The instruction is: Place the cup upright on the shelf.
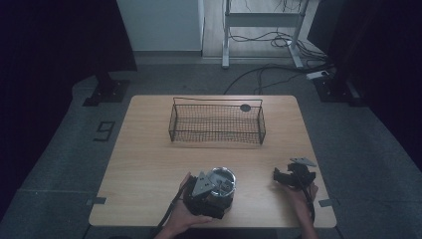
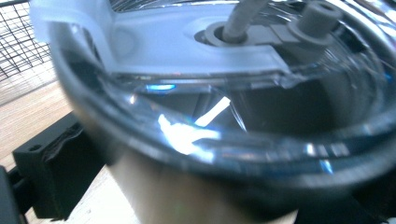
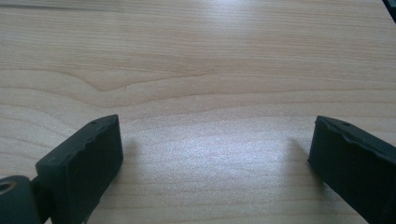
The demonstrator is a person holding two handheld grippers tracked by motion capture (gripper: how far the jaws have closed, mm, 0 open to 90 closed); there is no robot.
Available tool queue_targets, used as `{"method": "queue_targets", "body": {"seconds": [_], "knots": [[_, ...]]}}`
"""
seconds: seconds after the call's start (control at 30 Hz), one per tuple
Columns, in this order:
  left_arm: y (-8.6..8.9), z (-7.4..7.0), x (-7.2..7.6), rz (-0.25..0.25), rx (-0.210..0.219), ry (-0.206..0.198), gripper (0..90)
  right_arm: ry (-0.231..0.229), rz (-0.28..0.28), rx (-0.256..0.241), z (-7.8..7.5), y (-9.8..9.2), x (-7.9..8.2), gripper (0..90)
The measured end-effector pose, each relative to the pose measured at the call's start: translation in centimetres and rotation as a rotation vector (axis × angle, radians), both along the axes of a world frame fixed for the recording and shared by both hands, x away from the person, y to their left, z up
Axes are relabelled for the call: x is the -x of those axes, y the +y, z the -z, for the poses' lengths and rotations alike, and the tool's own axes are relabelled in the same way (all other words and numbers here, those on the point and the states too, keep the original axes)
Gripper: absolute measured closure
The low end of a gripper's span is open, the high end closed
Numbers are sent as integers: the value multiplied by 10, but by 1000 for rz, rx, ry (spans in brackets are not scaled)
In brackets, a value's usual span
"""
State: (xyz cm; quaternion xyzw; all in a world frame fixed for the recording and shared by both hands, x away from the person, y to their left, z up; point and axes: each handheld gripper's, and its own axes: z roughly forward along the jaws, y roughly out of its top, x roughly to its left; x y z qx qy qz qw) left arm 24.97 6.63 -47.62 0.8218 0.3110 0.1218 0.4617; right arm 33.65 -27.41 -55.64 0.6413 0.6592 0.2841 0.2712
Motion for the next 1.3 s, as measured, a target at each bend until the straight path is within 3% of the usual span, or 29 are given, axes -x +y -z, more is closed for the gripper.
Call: {"method": "queue_targets", "body": {"seconds": [0.43, 0.97, 1.3], "knots": [[-8, 5, -6, 0, -1, -41, 25, 1, 2, -1, 0, 0, 0, 30], [-6, 4, -7, 5, -7, -56, 36, -1, 0, 0, 0, 0, 0, 33], [-1, -8, -17, -7, -8, -62, 38, -1, 0, 2, 0, 0, 0, 36]]}}
